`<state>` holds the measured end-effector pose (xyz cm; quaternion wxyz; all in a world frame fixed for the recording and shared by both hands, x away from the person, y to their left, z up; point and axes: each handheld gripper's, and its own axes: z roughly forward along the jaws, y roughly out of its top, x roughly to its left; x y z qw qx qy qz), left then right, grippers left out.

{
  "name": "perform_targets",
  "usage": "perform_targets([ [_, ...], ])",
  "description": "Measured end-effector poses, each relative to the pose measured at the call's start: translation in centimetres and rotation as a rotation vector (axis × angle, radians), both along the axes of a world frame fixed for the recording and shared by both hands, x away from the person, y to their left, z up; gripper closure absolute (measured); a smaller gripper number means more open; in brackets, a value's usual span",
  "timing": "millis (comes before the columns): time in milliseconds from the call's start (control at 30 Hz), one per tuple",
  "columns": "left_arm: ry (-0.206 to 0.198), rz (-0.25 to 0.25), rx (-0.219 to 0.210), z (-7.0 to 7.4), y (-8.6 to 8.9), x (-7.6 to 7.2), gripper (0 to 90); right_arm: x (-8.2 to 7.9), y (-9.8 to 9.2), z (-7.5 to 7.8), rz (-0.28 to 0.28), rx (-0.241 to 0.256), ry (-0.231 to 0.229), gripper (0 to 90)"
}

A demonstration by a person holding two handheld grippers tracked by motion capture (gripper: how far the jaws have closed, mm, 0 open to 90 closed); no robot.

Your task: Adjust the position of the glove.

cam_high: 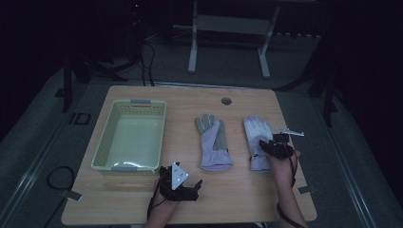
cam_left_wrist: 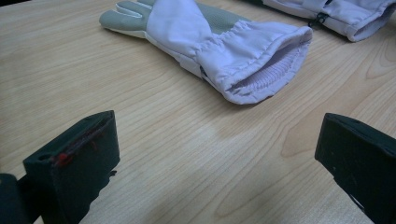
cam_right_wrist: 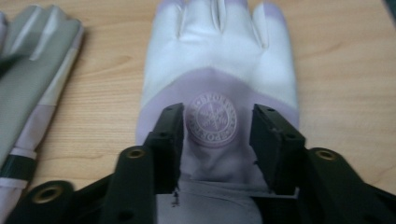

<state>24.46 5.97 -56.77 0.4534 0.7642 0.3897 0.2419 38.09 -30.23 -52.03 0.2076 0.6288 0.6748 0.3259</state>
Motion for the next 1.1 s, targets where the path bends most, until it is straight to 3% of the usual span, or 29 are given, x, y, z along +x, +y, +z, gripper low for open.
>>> perform_targets([
  [200, 0.001, -0.001, 0.000, 0.0, 0.0, 0.0, 0.0, -0.3, -0.9, 1.8, 0.126, -0.029, -0.020, 50.6],
  [533, 0.002, -0.001, -0.001, 0.0, 0.0, 0.0, 0.0, 0.0, -2.6, 3.5, 0.347, -0.169, -0.054, 47.2],
  [633, 0.004, 0.001, 0.000, 0.0, 0.0, 0.0, 0.0, 0.2, -3.1, 3.7, 0.403, -0.168, -0.061, 49.7],
  [833, 0.005, 0.000, 0.000, 0.0, 0.0, 0.0, 0.0, 1.0, -3.4, 2.9, 0.391, -0.132, -0.039, 47.5],
  [1033, 0.006, -0.003, 0.001, 0.0, 0.0, 0.1, 0.0, 1.9, -2.5, 0.4, 0.347, -0.100, 0.005, 46.3],
  [1100, 0.006, -0.002, 0.000, 0.0, 0.0, 0.1, 0.0, 2.1, -2.0, -0.5, 0.344, -0.115, 0.033, 46.8],
])
